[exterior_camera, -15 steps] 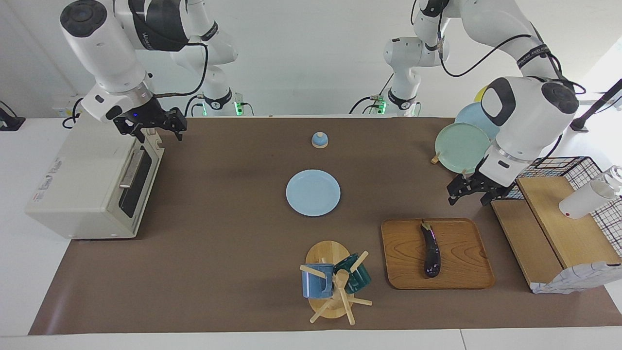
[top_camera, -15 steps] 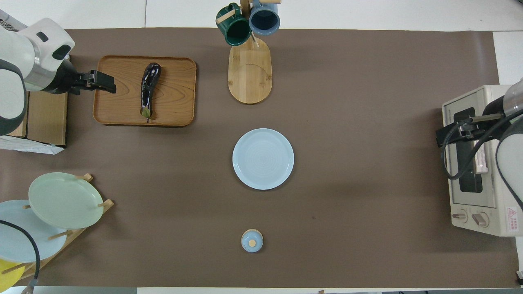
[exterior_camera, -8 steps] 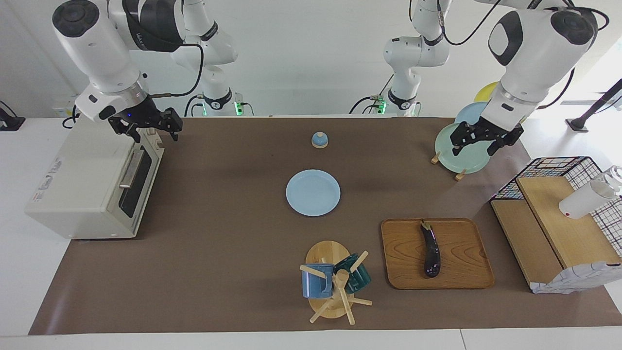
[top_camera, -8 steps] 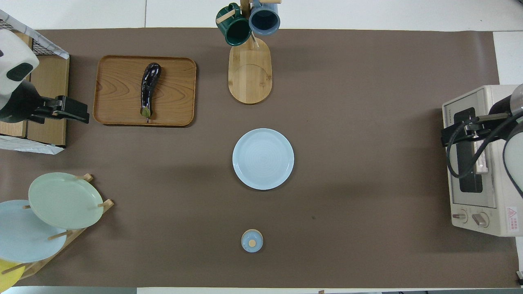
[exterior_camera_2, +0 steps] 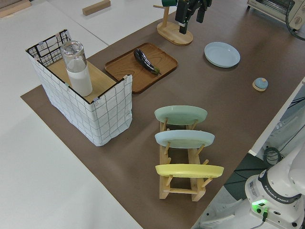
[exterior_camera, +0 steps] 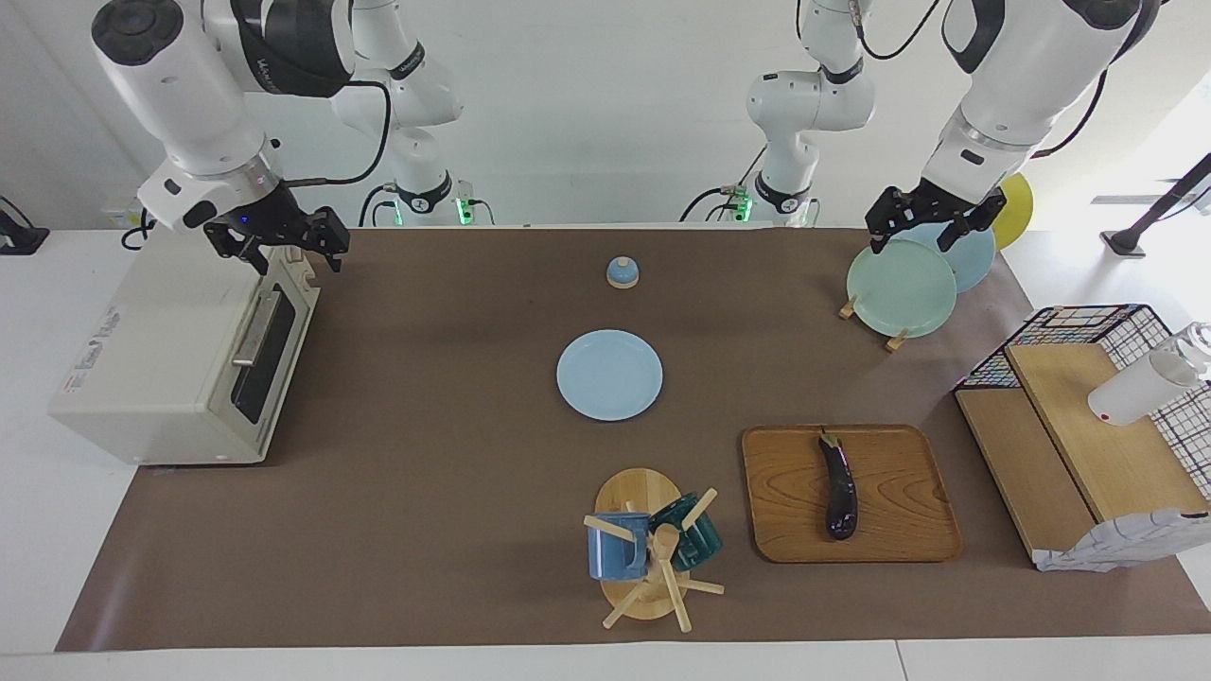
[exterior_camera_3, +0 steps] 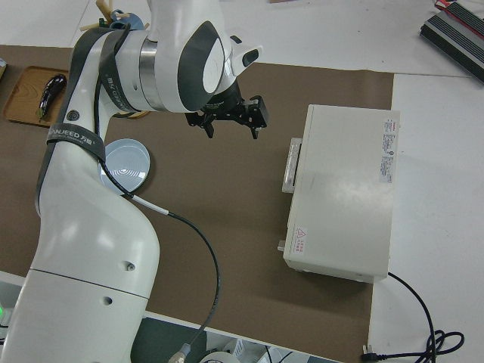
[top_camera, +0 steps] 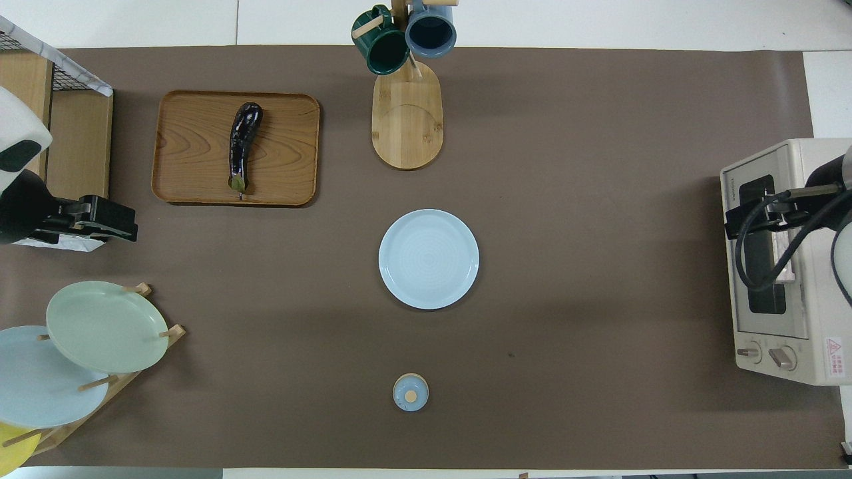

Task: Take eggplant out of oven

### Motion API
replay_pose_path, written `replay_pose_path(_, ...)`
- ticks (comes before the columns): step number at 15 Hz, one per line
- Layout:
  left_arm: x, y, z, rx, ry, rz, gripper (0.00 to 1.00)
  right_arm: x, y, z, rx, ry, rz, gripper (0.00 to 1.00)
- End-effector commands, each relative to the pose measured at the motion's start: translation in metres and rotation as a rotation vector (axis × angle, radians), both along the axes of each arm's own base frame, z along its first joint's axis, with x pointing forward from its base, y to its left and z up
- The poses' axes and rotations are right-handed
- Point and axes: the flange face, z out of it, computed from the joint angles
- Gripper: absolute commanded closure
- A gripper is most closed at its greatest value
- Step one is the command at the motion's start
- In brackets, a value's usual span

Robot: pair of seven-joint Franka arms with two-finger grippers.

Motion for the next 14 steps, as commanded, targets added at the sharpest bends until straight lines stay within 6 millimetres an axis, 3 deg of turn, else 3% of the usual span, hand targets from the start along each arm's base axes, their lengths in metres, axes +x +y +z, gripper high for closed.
replay_pose_path(1, 0.0047, -0.0009, 0.0034, 0.016, -0.031, 0.012, 0.0, -0.0047, -0.0059, 0.0051, 0.014, 0.007, -0.018, 0.0)
replay_pose_path(14, 0.0036, -0.0071, 0.0021, -0.037, -0.004, 0.015, 0.0, -0.0041, -0.0099, 0.0015, 0.023, 0.011, -0.028, 0.0)
